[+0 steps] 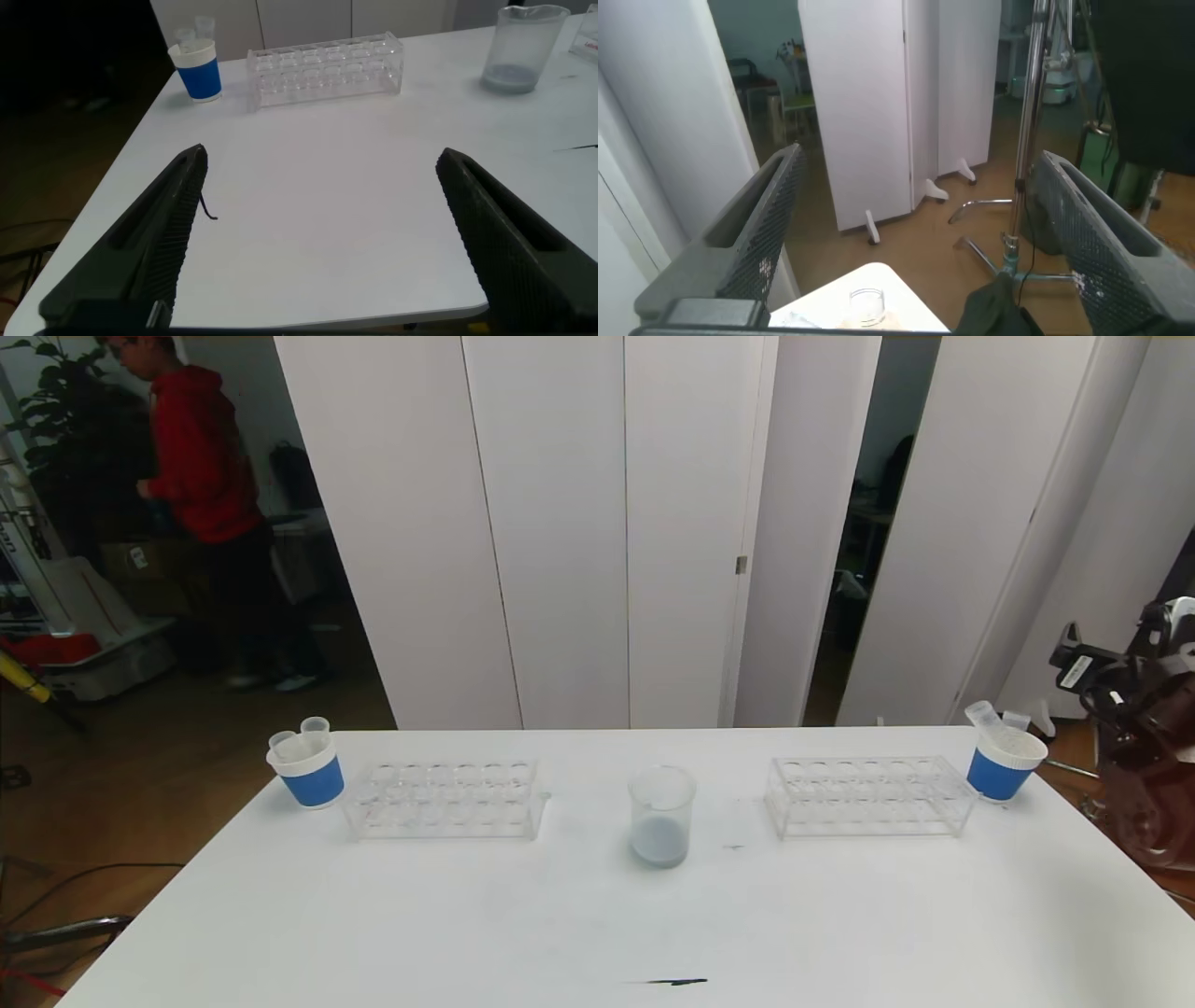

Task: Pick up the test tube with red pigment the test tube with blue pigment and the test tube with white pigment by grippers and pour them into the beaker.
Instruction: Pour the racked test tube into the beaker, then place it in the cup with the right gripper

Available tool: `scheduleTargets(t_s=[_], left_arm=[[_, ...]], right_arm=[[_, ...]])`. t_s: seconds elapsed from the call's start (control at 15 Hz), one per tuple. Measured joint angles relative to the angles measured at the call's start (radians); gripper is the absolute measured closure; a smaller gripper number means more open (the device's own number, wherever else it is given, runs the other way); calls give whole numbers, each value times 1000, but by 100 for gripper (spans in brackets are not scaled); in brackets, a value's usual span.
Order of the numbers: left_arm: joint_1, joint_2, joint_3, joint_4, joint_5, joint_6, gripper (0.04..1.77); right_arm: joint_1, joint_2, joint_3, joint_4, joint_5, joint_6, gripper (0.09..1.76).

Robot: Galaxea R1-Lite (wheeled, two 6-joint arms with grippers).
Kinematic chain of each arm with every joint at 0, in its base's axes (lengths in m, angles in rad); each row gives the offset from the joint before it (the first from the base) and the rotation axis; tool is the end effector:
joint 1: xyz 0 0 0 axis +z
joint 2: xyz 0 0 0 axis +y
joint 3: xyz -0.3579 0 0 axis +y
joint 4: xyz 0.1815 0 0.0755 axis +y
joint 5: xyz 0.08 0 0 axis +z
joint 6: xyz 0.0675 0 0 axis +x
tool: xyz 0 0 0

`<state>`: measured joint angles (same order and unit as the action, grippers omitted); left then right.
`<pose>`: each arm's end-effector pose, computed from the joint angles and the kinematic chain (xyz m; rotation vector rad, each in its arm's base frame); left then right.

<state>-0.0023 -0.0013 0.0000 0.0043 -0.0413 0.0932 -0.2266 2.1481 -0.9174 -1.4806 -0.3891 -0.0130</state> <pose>-0.0291 -0.0027 0.0748 0.0931 0.0010 -0.0437 0.4474 -0.1294 0.1892 0.0081 -0.2490 -0.6141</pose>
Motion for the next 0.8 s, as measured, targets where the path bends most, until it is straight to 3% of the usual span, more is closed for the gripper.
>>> scheduleTargets(t_s=[0.27,0.8], left_arm=[[0,0,0,0,0,0,6],[0,0,0,0,0,0,6]], right_arm=[[4,-169,44,75,44,-29,11],[3,-845,100,654,351,-23,11]])
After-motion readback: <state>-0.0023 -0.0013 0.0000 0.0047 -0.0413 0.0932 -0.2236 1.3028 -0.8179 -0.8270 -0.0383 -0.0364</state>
